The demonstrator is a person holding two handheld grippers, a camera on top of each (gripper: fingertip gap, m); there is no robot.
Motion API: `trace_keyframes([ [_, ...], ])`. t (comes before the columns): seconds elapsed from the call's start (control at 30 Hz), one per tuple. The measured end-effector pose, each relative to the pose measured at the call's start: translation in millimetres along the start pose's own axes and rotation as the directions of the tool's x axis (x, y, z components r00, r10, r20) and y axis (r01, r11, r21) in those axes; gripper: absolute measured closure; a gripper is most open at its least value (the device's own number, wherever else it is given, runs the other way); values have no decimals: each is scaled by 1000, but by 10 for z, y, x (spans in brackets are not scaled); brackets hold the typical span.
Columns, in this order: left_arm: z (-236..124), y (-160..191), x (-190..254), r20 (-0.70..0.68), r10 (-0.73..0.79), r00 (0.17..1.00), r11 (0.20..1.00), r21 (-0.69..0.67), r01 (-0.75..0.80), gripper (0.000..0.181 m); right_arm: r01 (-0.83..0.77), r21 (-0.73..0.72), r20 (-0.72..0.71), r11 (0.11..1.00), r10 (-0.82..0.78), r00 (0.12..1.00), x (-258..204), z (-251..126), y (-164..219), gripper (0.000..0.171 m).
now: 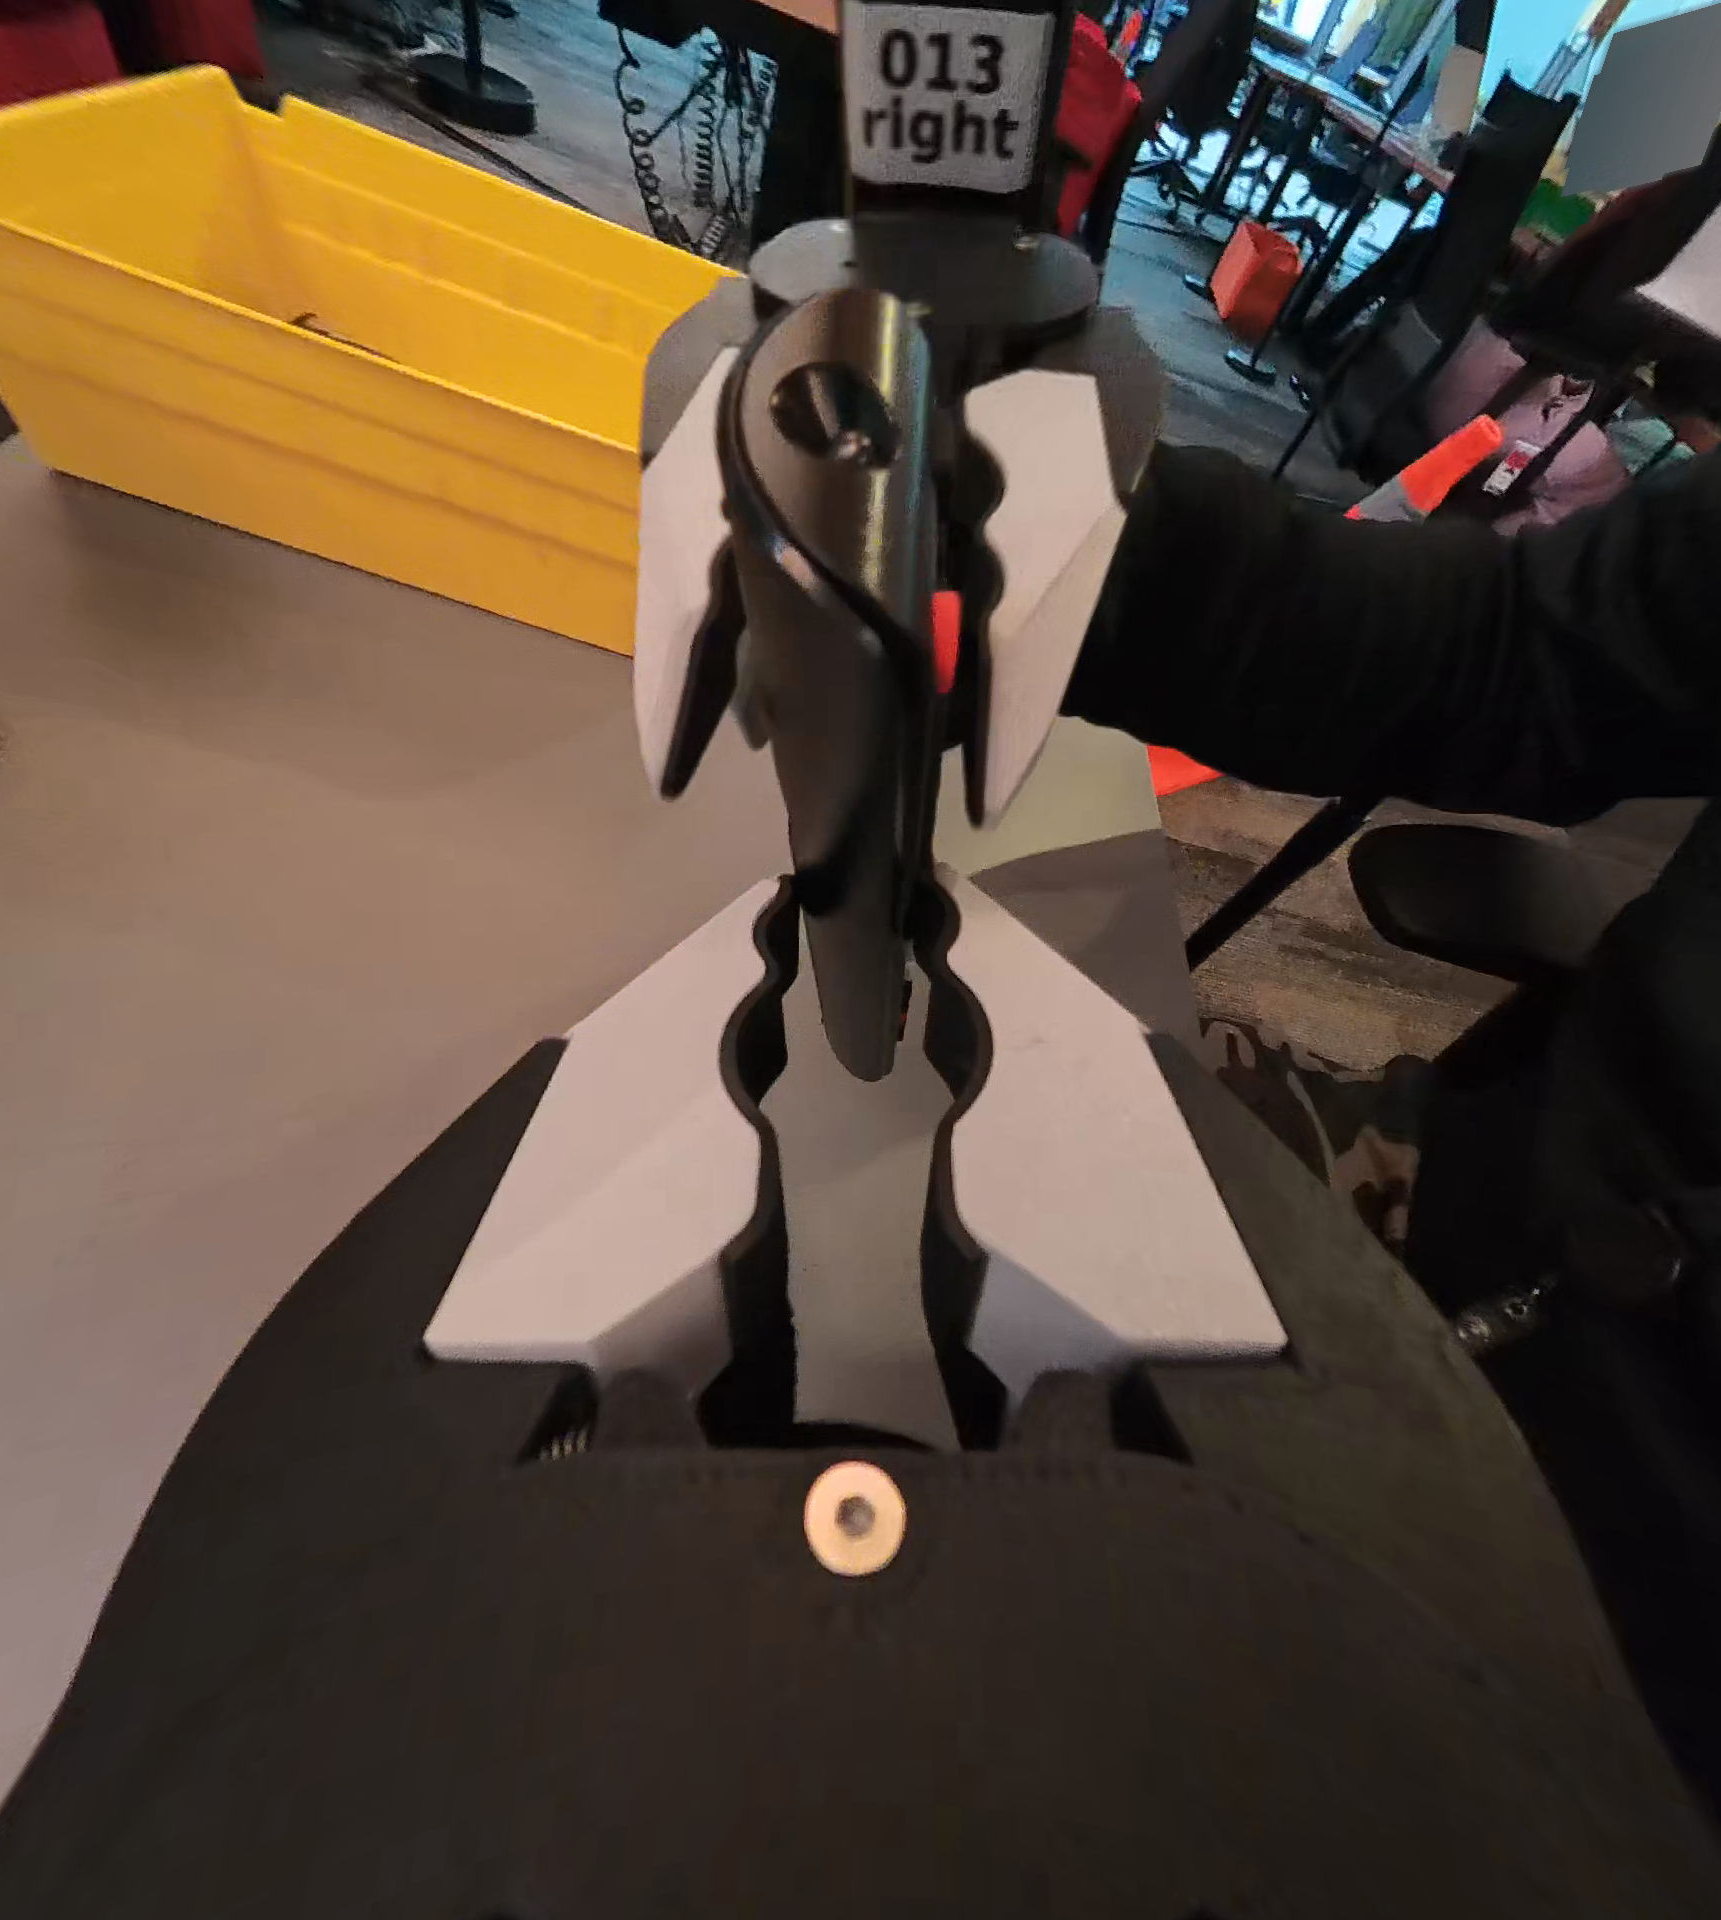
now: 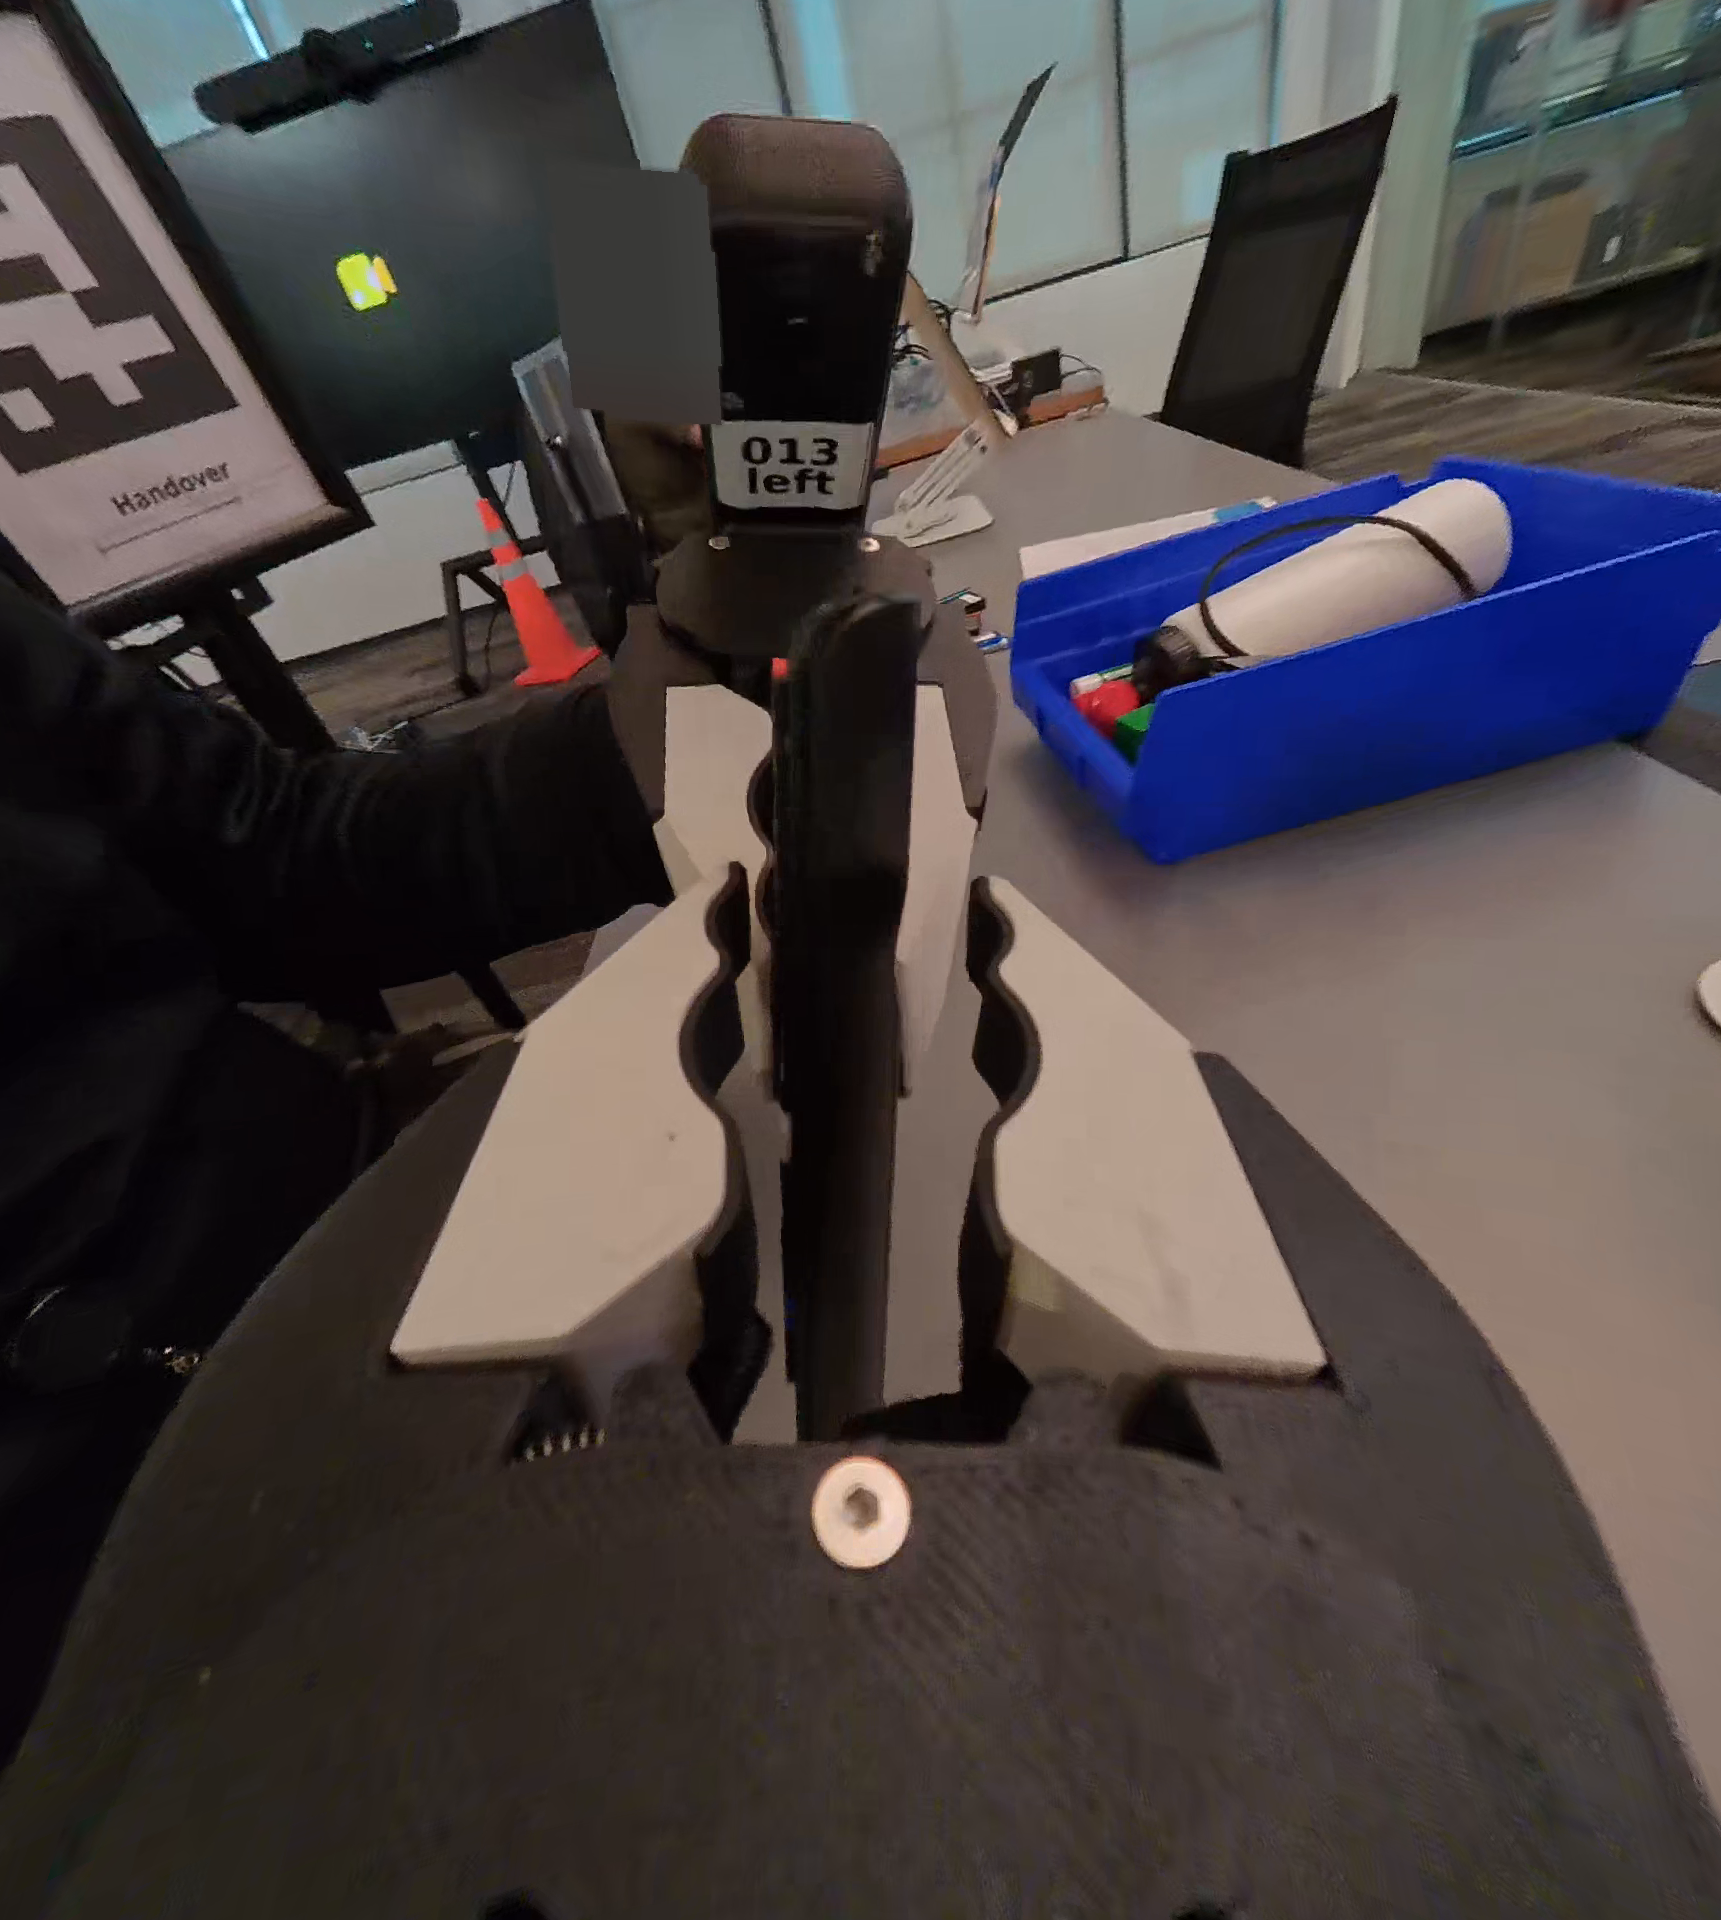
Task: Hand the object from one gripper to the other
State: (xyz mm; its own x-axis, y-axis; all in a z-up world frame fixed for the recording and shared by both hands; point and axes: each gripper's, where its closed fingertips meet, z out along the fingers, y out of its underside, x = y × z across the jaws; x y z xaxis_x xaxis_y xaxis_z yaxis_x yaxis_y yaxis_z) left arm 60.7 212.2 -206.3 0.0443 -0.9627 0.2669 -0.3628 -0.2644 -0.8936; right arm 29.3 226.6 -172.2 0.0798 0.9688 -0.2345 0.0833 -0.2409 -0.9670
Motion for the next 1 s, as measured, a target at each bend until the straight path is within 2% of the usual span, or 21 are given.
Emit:
trace_keyframes([
  [0.03,33,11,20,-9,-2,1000,1000,-7,2,161,0,6,8,1000,0,1000,-17,18,1,133],
  [0.1,92,45,35,-9,8,1000,1000,-25,-8,161,6,2,10,1000,-6,1000,-47,33,26,149],
  [0.23,162,-3,31,-1,2,1000,1000,10,-2,160,10,18,-13,1000,-10,1000,-49,-83,-25,150],
  [0.27,163,-31,4,20,-2,1000,1000,24,1,157,7,44,-23,999,-6,1000,-25,-169,-99,150],
  [0.3,152,-56,-37,45,-11,999,999,38,9,141,1,74,-35,997,2,999,9,-287,-194,150],
  [0.33,126,-81,-59,54,-18,998,998,57,15,137,-1,98,-69,995,8,998,78,-439,-301,149],
  [0.43,18,-75,-129,70,-39,997,994,100,31,146,36,143,-272,989,4,962,460,-1089,-639,150],
  [0.53,-74,2,-224,106,-72,992,990,129,58,150,49,57,-554,997,-9,833,974,-1870,-767,150],
  [0.6,-119,58,-245,112,-91,990,987,144,74,151,-16,-52,-716,999,-26,697,1326,-2368,-667,150],
  [0.7,-146,149,-260,120,-97,988,987,141,79,155,-180,-127,-846,975,-12,533,1748,-2933,-358,150],
  [0.87,-198,181,-335,162,-111,981,982,172,82,155,-381,-166,-937,909,-25,349,2165,-3374,242,150],
  [1.0,-281,123,-381,172,-167,971,956,267,118,155,-515,-211,-958,831,-70,279,2365,-3480,694,150],
])
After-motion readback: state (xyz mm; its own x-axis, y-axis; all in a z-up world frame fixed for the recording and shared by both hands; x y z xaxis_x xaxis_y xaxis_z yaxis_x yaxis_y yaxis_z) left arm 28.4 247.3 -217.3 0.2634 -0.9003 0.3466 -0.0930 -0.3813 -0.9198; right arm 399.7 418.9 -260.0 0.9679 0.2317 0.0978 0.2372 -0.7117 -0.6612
